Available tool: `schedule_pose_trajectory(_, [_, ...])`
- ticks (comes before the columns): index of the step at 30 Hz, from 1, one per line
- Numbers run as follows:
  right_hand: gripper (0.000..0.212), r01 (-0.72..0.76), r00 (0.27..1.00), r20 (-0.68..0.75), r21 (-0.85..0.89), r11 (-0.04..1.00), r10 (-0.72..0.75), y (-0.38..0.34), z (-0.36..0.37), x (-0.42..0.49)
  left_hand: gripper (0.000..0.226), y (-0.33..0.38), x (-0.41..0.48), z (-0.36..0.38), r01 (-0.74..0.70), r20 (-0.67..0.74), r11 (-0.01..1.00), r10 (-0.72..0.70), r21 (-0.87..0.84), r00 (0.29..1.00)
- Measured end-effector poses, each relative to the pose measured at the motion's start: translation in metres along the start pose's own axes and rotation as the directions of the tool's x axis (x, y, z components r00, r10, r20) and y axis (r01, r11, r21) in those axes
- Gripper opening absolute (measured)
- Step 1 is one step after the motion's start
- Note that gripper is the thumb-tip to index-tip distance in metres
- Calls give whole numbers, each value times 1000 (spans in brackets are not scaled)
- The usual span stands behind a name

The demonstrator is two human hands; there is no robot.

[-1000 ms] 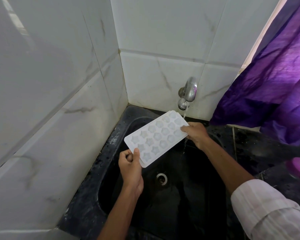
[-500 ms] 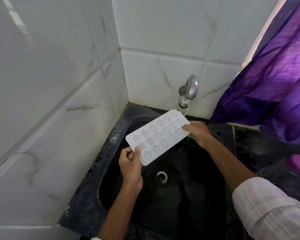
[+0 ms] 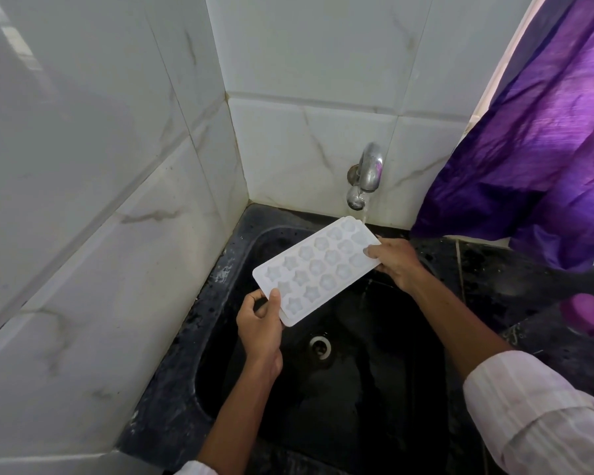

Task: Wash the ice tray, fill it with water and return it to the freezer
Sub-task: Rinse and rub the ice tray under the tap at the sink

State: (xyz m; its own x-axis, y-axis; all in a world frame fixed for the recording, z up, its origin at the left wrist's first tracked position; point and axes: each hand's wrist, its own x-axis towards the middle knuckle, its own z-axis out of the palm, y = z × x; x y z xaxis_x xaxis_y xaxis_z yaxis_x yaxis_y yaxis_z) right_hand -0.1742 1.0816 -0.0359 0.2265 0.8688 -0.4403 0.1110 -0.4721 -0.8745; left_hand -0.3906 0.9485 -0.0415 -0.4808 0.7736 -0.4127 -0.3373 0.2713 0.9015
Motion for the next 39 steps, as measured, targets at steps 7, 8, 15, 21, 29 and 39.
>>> schedule_pose_trajectory(7, [24,22,999,-23,-19,1000,-22,7,-10,-2,5,-4,2,8,-10,31,1000,9,30,999])
schedule_pose_trajectory(8, [21,14,1000,-4,-9,1000,-14,6,-11,-3,6,-5,3,8,-13,38,999,12,33,999])
schedule_pose_trajectory(15, [16,-22,1000,-13,-36,999,22,6,-22,-5,19,-6,1,14,-20,145,999,13,49,989])
schedule_pose_trajectory(21, [30,-17,1000,-13,-89,996,15,-9,-29,-17,18,-7,4,22,-41,140,994,26,104,990])
schedule_pose_trajectory(29, [78,101,990,-30,-541,835,-139,-12,-17,-12,25,-8,2,23,-40,142,993,24,110,990])
schedule_pose_trajectory(39, [99,2,999,-40,-503,864,-26,-19,-3,-3,29,-5,-9,16,-28,145,997,19,65,989])
